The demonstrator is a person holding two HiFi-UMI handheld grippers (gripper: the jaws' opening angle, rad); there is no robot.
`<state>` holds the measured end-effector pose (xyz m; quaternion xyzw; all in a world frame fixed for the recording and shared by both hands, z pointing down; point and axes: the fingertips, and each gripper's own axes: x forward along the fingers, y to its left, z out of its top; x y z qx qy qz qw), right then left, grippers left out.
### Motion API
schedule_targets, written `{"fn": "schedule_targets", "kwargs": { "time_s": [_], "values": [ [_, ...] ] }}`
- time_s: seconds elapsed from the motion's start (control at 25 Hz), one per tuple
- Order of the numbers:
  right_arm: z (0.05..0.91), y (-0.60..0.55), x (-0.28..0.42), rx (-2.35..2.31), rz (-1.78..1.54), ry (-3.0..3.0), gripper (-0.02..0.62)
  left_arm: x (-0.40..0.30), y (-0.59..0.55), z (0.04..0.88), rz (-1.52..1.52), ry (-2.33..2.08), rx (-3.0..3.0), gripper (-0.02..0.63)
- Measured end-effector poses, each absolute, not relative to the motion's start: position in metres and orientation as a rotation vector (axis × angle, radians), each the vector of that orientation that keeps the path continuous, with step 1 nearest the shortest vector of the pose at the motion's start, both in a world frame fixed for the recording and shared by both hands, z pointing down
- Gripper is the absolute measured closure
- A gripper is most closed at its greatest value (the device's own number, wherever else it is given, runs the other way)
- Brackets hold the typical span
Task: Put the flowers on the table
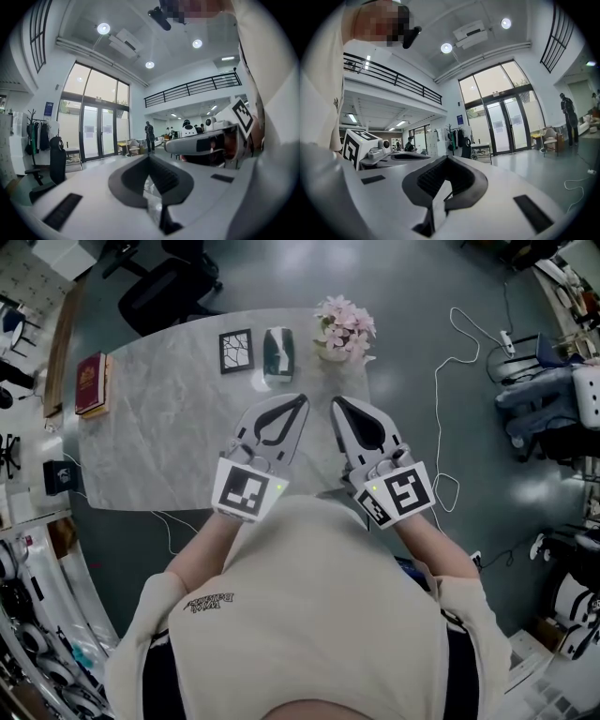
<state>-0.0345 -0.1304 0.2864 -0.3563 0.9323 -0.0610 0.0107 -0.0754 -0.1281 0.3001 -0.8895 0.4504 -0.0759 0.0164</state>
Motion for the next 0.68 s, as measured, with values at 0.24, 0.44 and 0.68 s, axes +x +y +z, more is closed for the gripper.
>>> {"fn": "schedule_targets", "kwargs": {
  "time_s": [0.24,0.44,0.68],
  "values": [
    [0.2843,-0.1313,-0.0394,-1.106,-0.178,2.916,0.586,-0.0795,-0.1308,0.3017,-0.22,1.415,-2.785,0.598],
    [0.2857,-0.1329,-0.0388,-1.11,-0.176,2.92,0.586,-0.0782,-0.1336,0.3028,-0.241,1.359,-2.762,0.598],
    [0.2832,-0.1311,-0.0401,-1.101,-0.168,2.925,0.586,-0.0742,-0.1313,0.3062,-0.226,1.369,-2.798,0.598]
  ]
}}
